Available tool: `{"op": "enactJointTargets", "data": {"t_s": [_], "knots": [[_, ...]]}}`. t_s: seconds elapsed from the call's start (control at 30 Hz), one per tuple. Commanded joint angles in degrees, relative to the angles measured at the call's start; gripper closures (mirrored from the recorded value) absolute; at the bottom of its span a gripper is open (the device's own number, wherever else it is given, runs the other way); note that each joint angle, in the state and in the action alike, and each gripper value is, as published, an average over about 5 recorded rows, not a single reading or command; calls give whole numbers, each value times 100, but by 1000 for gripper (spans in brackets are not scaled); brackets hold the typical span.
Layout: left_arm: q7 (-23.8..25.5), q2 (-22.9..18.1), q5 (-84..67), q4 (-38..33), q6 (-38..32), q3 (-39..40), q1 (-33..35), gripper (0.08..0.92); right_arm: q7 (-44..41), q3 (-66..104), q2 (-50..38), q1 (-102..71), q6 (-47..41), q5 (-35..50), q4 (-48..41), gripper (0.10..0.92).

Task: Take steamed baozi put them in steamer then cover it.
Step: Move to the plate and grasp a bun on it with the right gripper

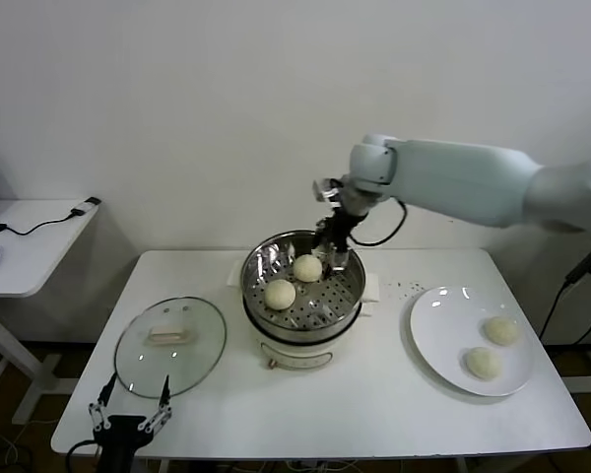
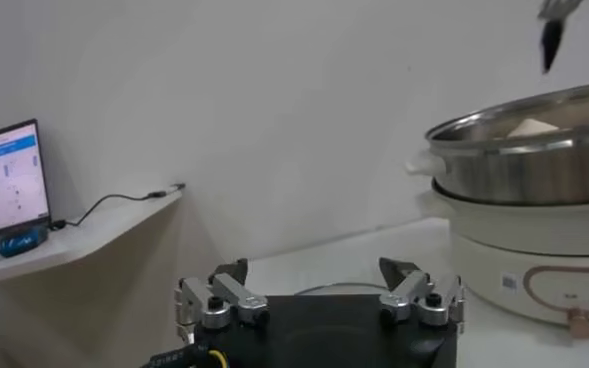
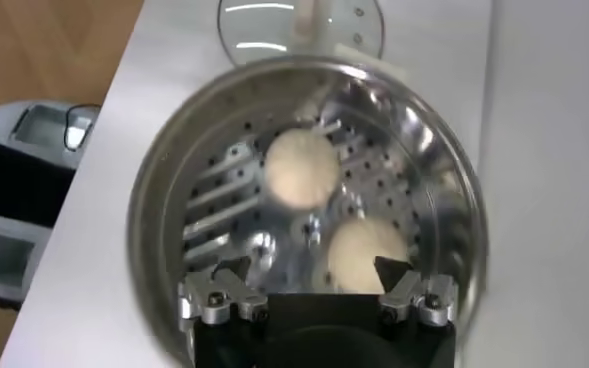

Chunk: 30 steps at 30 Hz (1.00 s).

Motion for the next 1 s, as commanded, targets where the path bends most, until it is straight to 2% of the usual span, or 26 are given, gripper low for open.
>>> {"op": "enactJointTargets", "data": {"t_s": [0.03,0.27,0.53,1.0], "knots": [[8,-18,53,-78,66,5,-28,177,-255,60,-2519,174,515,-1219,1140,203],[1,-24,184,-39,120,-8,-50,177,-247,1207,-3497,-1639,360,-2608,970,203],[4,-46,307,-37,151,-18,-24,177,-331,2937,-3666,-3771,602,-3748,399,203],[-9,-112,470,95,160,18,-61,177,-285,3607,-3177,-4731,694,-4335,-184,203]]}}
